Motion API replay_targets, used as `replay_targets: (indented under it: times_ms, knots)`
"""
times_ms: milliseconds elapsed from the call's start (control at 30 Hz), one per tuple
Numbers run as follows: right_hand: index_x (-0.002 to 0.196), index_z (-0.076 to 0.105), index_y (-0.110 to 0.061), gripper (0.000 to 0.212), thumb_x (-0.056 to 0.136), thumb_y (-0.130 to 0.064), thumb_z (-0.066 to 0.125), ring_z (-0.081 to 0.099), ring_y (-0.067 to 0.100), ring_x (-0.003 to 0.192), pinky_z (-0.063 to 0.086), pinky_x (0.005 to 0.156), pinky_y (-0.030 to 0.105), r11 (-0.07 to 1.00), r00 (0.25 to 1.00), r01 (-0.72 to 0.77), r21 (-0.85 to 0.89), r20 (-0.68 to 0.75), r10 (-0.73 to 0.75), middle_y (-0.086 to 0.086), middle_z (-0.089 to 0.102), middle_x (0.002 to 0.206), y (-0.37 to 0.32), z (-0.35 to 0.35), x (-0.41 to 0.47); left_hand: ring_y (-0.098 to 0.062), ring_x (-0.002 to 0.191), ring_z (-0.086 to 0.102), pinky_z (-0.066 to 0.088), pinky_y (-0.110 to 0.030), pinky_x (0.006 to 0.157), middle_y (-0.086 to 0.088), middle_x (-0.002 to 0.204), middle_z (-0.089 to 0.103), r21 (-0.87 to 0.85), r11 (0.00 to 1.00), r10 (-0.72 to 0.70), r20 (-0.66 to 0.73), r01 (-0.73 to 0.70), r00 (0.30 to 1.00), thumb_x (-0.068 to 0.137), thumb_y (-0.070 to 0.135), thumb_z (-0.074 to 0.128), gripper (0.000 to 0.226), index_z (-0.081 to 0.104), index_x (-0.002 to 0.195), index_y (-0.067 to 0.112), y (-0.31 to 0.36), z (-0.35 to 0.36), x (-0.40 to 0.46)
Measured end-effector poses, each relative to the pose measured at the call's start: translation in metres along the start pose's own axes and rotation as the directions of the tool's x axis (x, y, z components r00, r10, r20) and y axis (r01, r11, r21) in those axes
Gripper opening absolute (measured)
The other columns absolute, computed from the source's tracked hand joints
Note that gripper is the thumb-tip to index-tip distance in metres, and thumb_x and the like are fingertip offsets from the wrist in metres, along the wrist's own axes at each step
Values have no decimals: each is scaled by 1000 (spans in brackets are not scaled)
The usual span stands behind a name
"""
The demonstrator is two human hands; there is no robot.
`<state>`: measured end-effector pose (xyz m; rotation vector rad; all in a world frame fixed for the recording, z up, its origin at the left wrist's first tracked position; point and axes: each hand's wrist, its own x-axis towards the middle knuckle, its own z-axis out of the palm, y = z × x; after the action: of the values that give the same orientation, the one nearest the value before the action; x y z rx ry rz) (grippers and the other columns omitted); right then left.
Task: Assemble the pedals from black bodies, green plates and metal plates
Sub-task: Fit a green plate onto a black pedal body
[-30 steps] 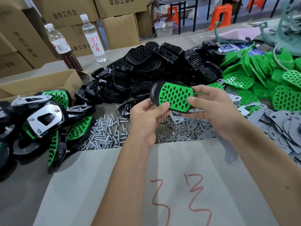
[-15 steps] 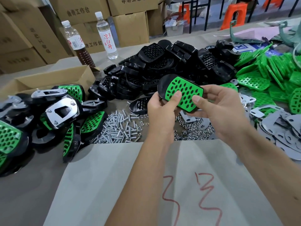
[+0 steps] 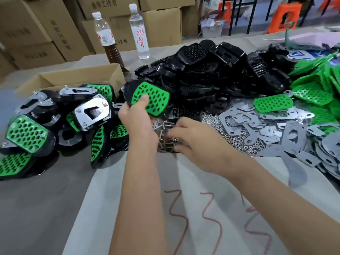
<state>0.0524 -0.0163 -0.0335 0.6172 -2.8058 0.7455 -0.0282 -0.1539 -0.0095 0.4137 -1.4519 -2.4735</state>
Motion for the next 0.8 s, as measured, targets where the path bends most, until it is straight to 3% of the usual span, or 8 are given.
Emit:
replay_targets:
  times_ms: [67, 167, 300, 433, 533, 633, 733, 800]
  knots:
    - [127, 66, -25, 29, 98, -21, 64, 51, 25, 117, 47, 94, 44, 995, 992, 41, -88, 119, -31, 2, 51, 125, -6, 2, 13, -30, 100, 74, 58, -61, 98, -10, 103, 75, -12, 1000, 23, -51, -24, 998, 92, -1, 70, 15, 67, 99, 11, 4, -6, 6]
    - [121, 68, -15, 26, 95, -14, 64, 55, 29, 113, 46, 94, 43, 991, 979, 49, -128, 203, -23, 4, 52, 117, -9, -2, 30, -29, 101, 74, 60, -58, 94, -12, 108, 74, -29, 999, 28, -65, -30, 997, 93, 0, 70, 18, 65, 108, 8, 4, -9, 9]
    - [93, 56, -11, 8, 91, -8, 63, 57, 31, 103, 46, 86, 42, 989, 985, -41, -145, 163, 65, 3, 50, 101, -10, -6, 38, -28, 91, 75, 62, -57, 90, -8, 93, 76, -5, 1000, 15, -10, -15, 1000, 92, -4, 68, 17, 69, 89, 14, 0, -5, 3]
    - [91, 45, -18, 16, 100, -16, 58, 60, 33, 102, 49, 84, 41, 967, 990, -117, -226, 54, 133, 6, 59, 106, -2, -8, 31, -20, 83, 75, 63, -49, 88, 0, 82, 78, 4, 999, -46, 68, 46, 997, 92, -1, 69, 15, 70, 90, 15, -4, -4, -1]
    - [87, 58, -13, 17, 100, -20, 66, 56, 20, 79, 43, 72, 35, 987, 978, -158, -17, -144, 154, -1, 59, 83, 14, -16, 13, -18, 81, 74, 63, -44, 78, 0, 85, 77, 87, 993, -92, 199, 76, 976, 93, 6, 70, 9, 72, 95, 15, -7, 0, -4]
    - [87, 66, -16, 12, 91, -10, 76, 57, 11, 64, 43, 62, 19, 951, 886, -190, 246, -374, 273, -7, 62, 69, 32, -29, -9, -16, 73, 72, 60, -31, 63, -1, 83, 76, 250, 963, -187, 344, 103, 920, 91, 12, 71, 8, 75, 98, 15, -14, 8, -13]
    - [101, 69, -22, 19, 91, -6, 75, 60, 6, 60, 48, 63, 24, 860, 776, -173, 480, -471, 419, -7, 69, 70, 51, -37, -29, -15, 67, 73, 56, -27, 54, -2, 81, 76, 413, 906, -295, 466, 90, 834, 90, 12, 71, 11, 77, 99, 11, -25, 17, -27]
    - [109, 70, -20, 21, 95, -5, 70, 59, 9, 57, 48, 58, 23, 759, 728, -130, 638, -458, 510, -2, 73, 73, 56, -39, -38, -16, 71, 74, 59, -32, 58, -2, 83, 78, 478, 878, -306, 504, 35, 808, 89, 12, 72, 11, 77, 99, 12, -32, 21, -34]
